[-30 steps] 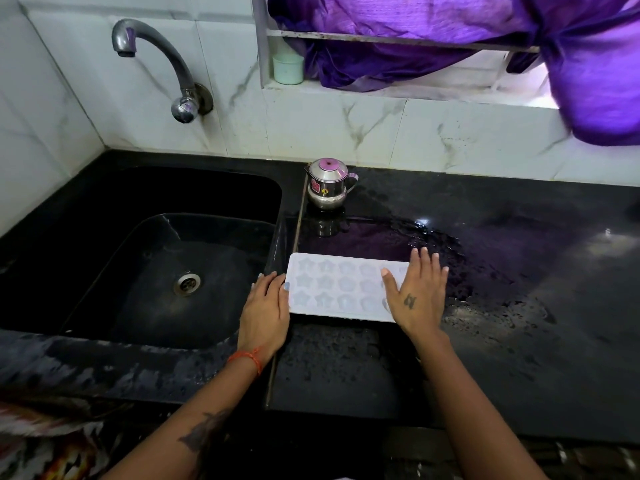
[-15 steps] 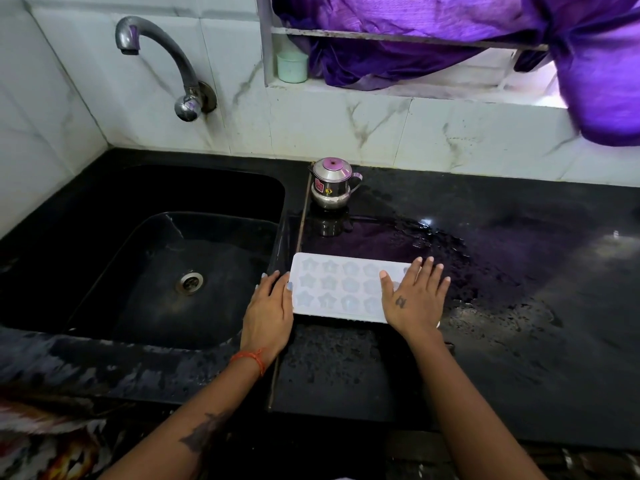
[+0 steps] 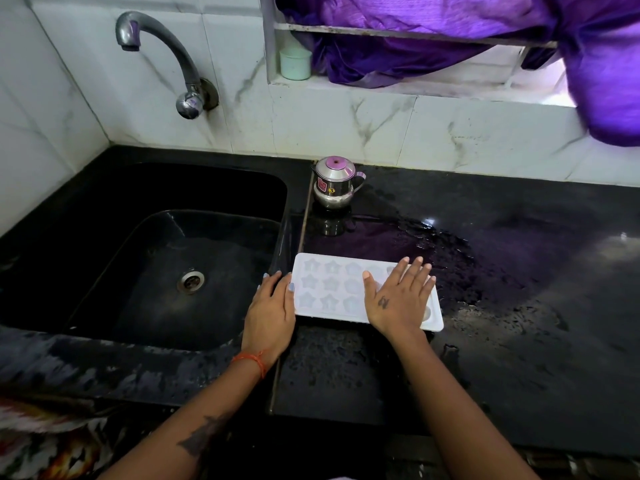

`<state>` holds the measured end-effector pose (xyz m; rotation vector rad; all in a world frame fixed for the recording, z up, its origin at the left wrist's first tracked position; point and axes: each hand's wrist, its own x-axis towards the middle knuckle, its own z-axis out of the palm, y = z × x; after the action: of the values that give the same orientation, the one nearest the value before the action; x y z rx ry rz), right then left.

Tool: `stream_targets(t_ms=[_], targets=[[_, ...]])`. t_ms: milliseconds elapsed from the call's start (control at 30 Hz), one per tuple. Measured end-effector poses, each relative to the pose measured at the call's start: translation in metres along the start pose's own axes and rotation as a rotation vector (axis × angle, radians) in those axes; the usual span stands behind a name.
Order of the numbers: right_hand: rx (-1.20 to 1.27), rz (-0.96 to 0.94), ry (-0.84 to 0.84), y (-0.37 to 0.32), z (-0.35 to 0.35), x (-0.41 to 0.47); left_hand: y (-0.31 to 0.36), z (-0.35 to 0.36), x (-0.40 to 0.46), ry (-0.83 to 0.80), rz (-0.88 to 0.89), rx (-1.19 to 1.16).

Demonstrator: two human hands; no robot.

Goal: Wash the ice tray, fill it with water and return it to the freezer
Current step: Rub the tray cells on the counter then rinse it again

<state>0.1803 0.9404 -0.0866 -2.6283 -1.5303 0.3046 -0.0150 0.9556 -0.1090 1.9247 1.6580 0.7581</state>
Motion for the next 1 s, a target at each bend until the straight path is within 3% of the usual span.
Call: stream_targets(t_ms=[600,867,1000], targets=[[0.049,-0.273,-0.022,-0.065,0.014,-0.013,0.000,0.001,0.001,0.009,0.014,0.032],[0.051,-0.332,-0.009,-0.066,0.016,-0.013,0.001,0.001,0.001,0.015,0.010,0.023],[0.029,-0.460,-0.046,-0.066,0.013,-0.013,-0.001,0.003,0.002,0.010,-0.004,0.009]])
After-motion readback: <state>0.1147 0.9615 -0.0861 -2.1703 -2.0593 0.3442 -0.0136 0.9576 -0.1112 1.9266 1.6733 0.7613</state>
